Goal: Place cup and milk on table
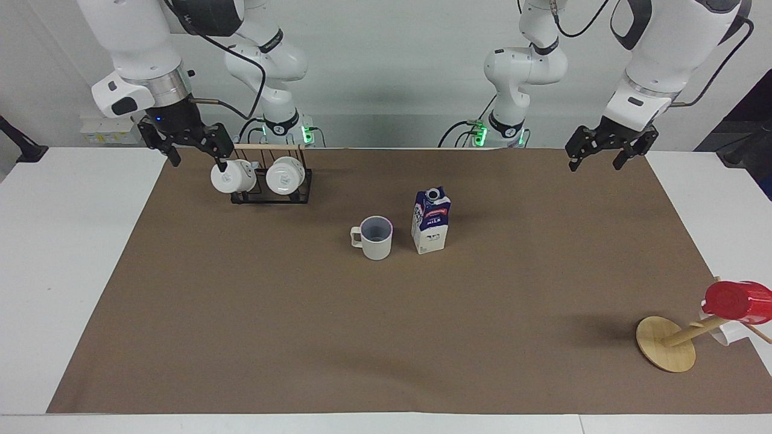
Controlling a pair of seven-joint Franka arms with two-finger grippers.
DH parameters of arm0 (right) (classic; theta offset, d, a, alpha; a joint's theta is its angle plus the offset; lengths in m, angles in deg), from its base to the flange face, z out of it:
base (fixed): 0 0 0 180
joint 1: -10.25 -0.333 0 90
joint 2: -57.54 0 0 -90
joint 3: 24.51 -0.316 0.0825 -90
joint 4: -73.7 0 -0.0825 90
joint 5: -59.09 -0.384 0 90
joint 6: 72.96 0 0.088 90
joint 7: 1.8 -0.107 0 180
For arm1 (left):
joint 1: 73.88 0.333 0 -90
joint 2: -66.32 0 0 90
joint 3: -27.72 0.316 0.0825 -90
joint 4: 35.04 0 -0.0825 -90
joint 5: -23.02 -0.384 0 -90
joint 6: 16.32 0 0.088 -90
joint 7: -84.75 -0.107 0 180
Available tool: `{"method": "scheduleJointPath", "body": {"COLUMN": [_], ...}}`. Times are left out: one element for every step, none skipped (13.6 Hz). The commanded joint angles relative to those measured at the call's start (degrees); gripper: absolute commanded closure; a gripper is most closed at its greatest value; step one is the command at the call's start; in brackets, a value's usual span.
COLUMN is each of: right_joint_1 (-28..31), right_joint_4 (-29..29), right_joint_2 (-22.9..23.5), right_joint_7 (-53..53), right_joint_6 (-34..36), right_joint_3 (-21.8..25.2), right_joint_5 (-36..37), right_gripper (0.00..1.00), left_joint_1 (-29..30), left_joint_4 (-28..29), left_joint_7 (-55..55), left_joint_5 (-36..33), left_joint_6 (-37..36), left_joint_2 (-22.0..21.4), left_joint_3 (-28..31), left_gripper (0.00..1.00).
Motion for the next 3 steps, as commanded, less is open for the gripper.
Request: {"method": "scheduleJointPath", "body": {"right_joint_1": [0.49, 0.58, 0.58], "right_joint_4": [-1.41, -1.41, -1.49], "right_joint_2": [-1.18, -1.18, -1.18], "right_joint_7": [1.8, 1.71, 1.71], "right_joint_6": [-0.98, -0.98, -0.98], "right_joint_3": [-0.07, -0.07, -0.07], "right_joint_5": [-1.46, -1.46, -1.55], "right_gripper": [0.0, 0.0, 0.0], "left_joint_1": [-0.21, -0.21, -0.3], "left_joint_4": [-0.7, -0.7, -0.7], "left_joint_7": [0.07, 0.07, 0.07], "left_joint_5": [-0.42, -0.42, -0.33], "left_joint_6": [-1.53, -1.35, -1.35], "left_joint_2": [-0.53, -0.61, -0.53], "left_joint_3": [-0.06, -0.06, -0.06], "left_gripper": [0.0, 0.0, 0.0]}}
